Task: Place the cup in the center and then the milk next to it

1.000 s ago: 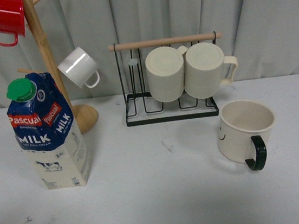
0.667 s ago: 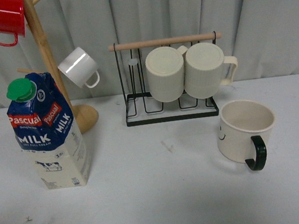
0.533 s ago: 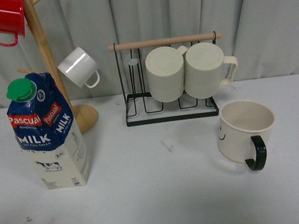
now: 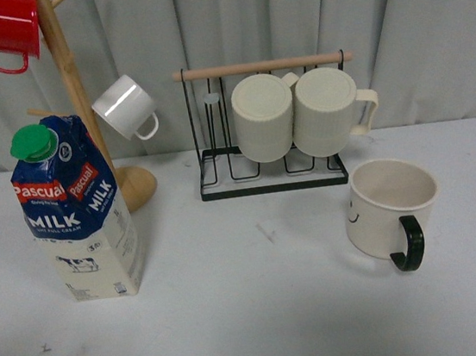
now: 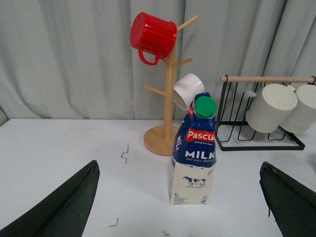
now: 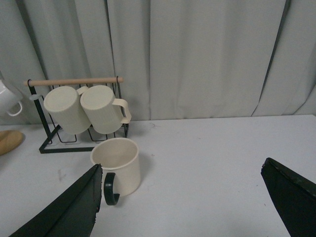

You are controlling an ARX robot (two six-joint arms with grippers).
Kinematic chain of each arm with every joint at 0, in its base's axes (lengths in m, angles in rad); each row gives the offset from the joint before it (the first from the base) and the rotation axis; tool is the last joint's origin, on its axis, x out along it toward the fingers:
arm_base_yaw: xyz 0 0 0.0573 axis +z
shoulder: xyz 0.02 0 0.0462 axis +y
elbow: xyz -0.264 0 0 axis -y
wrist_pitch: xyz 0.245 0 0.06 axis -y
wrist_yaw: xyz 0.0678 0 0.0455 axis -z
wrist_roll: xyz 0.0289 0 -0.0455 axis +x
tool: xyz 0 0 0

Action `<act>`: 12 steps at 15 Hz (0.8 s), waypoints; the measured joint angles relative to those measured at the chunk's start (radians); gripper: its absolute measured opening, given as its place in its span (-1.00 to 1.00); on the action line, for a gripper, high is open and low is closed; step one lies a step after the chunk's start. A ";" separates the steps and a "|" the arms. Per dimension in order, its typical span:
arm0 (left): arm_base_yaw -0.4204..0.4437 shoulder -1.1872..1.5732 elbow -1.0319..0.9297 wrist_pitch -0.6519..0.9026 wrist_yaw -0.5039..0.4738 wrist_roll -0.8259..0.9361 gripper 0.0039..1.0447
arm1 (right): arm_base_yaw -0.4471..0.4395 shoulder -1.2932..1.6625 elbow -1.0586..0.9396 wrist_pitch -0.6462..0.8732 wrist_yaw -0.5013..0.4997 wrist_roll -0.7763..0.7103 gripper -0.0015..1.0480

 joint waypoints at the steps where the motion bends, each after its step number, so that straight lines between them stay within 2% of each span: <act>1: 0.000 0.000 0.000 0.000 0.000 0.000 0.88 | 0.000 0.000 0.000 0.000 0.000 0.000 0.87; 4: 0.000 0.000 0.000 0.000 0.000 0.000 0.88 | -0.008 0.004 0.000 0.005 -0.026 0.006 0.87; 5: 0.000 0.000 0.000 0.001 0.001 0.000 0.88 | -0.142 0.138 0.016 0.106 -0.345 0.063 0.87; 6: 0.000 0.000 0.000 0.000 -0.003 0.000 0.88 | -0.189 0.336 0.034 0.243 -0.557 0.144 0.87; 7: 0.000 0.000 0.000 0.000 0.000 0.000 0.88 | -0.124 0.532 0.057 0.417 -0.653 0.188 0.87; 8: 0.000 0.000 0.000 0.000 0.000 0.000 0.88 | -0.083 0.771 0.135 0.604 -0.589 0.230 0.87; 9: 0.001 0.000 0.000 0.000 0.000 0.000 0.88 | -0.059 0.985 0.243 0.750 -0.455 0.241 0.87; 10: 0.001 0.000 0.000 0.000 0.000 0.000 0.88 | -0.009 1.266 0.423 0.791 -0.269 0.240 0.87; 12: 0.000 0.000 0.000 0.000 0.000 0.000 0.88 | 0.040 1.575 0.645 0.657 -0.072 0.237 0.87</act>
